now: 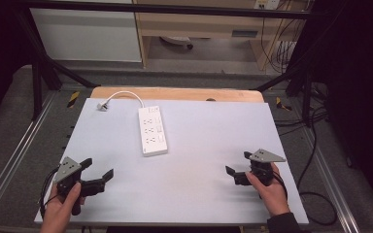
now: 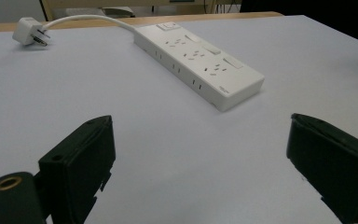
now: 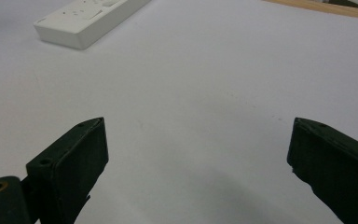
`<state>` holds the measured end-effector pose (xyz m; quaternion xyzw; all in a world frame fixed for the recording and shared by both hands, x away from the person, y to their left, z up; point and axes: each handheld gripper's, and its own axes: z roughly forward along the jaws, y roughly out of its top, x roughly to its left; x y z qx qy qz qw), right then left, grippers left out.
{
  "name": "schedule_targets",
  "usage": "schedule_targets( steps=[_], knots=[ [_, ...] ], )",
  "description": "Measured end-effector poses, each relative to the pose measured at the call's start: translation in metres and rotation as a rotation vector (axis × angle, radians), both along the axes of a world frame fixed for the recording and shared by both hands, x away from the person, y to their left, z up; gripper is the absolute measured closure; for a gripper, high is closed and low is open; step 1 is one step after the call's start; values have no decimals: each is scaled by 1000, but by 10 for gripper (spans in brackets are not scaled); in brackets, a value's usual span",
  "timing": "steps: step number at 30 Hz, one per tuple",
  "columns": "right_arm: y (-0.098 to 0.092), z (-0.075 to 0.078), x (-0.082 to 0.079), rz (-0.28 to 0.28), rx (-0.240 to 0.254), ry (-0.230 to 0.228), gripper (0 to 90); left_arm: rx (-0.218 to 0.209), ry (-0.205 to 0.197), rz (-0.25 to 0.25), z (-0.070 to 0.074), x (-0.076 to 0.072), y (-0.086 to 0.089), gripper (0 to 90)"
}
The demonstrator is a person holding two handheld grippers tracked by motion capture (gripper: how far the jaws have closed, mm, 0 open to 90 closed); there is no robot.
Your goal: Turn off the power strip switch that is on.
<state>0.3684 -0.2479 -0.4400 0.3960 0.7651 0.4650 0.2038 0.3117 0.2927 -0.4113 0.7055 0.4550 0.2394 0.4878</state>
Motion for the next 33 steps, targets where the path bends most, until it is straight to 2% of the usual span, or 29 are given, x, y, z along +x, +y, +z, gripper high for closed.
schedule_targets(
  steps=[19, 27, 33],
  knots=[
    [-2, 2, 0, -34, 1, -27, 48, -8, -20, -25, 4, -2, -3, 73],
    [0, 2, -1, -31, -9, -25, 45, -5, -26, -48, 4, -4, -8, 61],
    [0, 2, -1, -35, -19, -29, 53, -20, -20, -81, 3, -4, -16, 59]
  ],
)
